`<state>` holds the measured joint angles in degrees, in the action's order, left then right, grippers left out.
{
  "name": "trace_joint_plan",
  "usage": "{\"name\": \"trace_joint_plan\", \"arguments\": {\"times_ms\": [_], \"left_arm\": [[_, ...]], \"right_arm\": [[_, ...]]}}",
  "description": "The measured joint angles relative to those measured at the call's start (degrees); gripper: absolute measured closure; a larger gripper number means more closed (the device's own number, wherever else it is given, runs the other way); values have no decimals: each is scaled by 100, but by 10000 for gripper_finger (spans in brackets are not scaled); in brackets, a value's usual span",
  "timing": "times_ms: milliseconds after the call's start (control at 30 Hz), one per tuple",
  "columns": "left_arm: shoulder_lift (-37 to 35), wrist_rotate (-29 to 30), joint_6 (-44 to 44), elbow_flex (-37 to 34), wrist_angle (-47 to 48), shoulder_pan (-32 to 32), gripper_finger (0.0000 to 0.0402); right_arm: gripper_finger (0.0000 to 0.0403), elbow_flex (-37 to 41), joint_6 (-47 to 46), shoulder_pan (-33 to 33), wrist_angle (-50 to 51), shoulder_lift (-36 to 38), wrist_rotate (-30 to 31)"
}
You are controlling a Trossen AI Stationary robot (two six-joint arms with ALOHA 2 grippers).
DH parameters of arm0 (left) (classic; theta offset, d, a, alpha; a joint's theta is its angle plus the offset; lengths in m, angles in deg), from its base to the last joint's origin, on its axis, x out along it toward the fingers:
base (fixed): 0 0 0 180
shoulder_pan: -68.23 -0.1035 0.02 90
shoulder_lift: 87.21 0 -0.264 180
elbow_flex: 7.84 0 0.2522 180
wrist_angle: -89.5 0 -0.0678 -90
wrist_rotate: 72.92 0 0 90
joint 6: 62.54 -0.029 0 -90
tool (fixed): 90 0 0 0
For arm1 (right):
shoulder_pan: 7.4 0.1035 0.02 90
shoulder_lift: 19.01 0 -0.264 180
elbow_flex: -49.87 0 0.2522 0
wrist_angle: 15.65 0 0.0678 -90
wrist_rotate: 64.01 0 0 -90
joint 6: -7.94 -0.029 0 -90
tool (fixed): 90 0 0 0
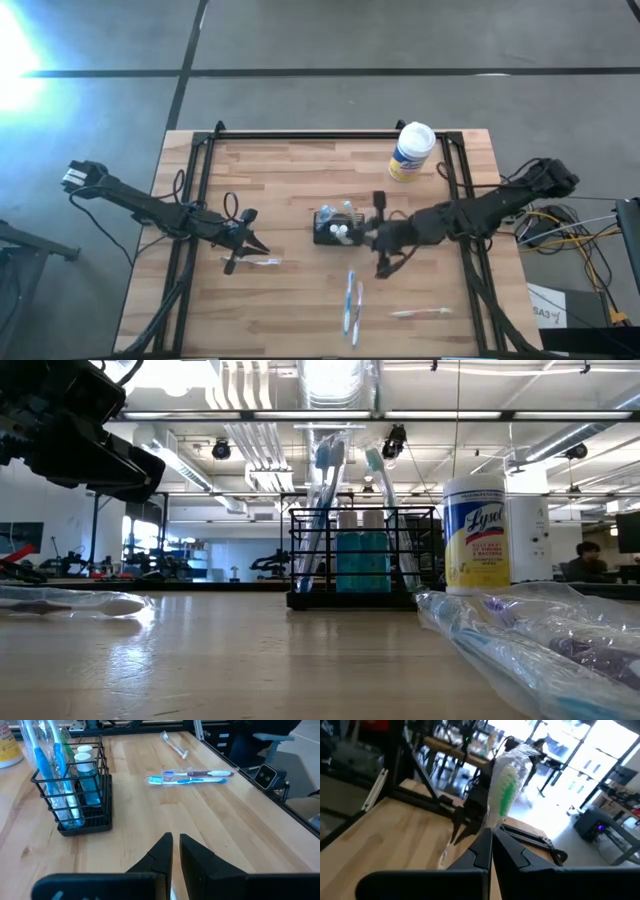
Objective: Pick & Place toothbrushing station
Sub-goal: Put the green toothbrush into the wire organizer
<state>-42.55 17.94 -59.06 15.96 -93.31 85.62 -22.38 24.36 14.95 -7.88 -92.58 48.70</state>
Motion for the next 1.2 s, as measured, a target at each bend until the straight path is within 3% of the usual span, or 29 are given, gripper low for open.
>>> {"name": "trace_joint_plan", "arguments": {"times_ms": [200,467,833,1200], "left_arm": [[0,-4,-24,0,35,0,365],[0,-3,-30,0,49,1,365],[0,0,-4,0,77,2,365],[0,0,113,0,107,2,365]], "right_arm": [[395,1696,11,-177,-1694,951,129],[395,3092,-92,-605,-3354,1147,264],[395,3359,-140,-914,-3567,767,292],[395,3505,-257,-971,-4340,-137,476]]}}
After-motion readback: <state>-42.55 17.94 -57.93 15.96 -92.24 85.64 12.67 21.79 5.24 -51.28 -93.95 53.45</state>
